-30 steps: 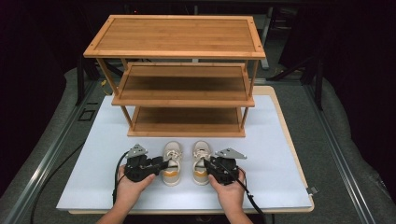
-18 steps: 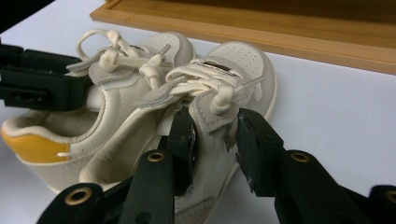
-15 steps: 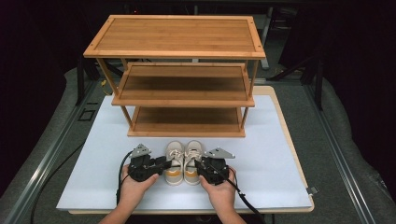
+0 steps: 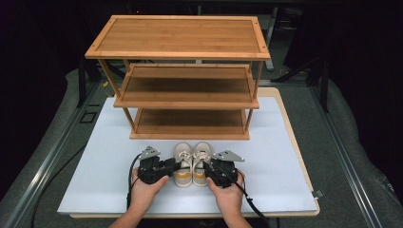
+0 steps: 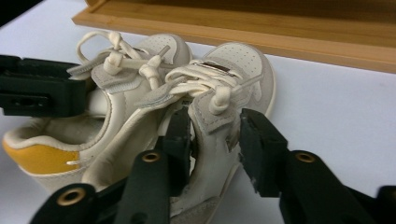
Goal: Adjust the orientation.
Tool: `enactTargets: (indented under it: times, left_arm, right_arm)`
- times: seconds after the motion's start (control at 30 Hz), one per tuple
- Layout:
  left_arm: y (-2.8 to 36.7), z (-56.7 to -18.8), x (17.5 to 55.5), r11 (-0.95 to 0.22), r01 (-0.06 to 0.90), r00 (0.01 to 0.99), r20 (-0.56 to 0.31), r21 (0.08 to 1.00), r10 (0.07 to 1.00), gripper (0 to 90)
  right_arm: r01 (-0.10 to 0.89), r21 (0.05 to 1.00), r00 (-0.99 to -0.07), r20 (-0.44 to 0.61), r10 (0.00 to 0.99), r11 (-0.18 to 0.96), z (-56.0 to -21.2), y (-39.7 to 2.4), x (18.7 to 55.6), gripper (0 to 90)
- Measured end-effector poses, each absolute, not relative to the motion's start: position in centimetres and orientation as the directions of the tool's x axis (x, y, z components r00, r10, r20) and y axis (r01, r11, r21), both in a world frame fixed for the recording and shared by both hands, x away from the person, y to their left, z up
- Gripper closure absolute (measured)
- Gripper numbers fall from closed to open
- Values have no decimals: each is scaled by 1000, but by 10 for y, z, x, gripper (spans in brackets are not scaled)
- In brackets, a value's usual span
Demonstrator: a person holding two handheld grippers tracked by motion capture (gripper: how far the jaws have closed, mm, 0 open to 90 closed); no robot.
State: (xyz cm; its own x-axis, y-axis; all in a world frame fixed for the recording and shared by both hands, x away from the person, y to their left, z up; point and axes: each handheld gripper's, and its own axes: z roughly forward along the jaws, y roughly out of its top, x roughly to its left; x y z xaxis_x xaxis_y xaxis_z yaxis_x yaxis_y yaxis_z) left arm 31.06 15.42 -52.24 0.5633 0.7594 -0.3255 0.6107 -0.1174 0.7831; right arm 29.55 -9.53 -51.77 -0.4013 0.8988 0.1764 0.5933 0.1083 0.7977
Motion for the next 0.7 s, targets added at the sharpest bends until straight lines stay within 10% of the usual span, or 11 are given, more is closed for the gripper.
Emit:
enactTargets:
  times: [0.7]
  left_arm:
    - [143, -536, 305, 7, 637, 427, -361, 770, 829, 508]
  right_arm:
    - [583, 812, -368, 274, 888, -9, -532, -99, 293, 543]
